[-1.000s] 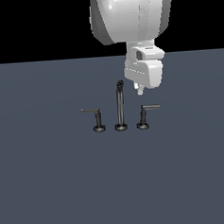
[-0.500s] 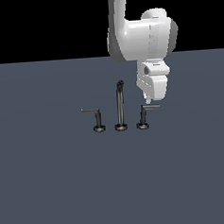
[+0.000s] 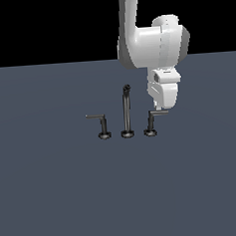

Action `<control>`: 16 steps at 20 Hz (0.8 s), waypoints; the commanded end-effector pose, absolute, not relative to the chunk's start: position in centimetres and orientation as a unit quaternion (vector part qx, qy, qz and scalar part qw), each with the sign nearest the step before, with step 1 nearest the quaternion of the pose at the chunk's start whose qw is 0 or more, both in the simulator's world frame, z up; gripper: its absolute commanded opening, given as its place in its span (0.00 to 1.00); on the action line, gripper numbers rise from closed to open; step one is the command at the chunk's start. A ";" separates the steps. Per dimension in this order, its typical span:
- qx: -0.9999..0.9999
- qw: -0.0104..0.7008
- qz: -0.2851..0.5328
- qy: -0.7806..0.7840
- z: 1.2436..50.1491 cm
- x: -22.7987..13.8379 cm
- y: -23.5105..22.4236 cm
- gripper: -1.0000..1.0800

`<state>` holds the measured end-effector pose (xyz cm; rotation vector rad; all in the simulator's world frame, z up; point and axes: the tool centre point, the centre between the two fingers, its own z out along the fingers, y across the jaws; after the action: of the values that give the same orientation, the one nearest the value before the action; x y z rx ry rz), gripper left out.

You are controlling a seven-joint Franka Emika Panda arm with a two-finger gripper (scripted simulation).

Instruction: Turn on the faucet by rotating a designated handle.

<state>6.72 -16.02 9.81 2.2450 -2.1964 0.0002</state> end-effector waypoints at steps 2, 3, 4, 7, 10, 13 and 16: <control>0.715 0.000 0.000 -0.700 9.8 6.7 -16.0 0.00; 0.715 0.000 0.000 -0.700 9.8 6.4 -16.2 0.00; 0.715 0.000 0.000 -0.700 9.8 6.1 -16.3 0.00; 0.715 0.000 0.000 -0.700 9.8 5.2 -16.8 0.00; 0.715 0.000 0.000 -0.699 9.8 4.2 -17.3 0.00; 0.715 0.000 0.000 -0.699 9.8 3.2 -17.8 0.00; 0.718 -0.004 0.004 -0.696 9.8 3.8 -17.2 0.00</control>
<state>3.85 -17.20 9.83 2.2629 -2.1913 0.0123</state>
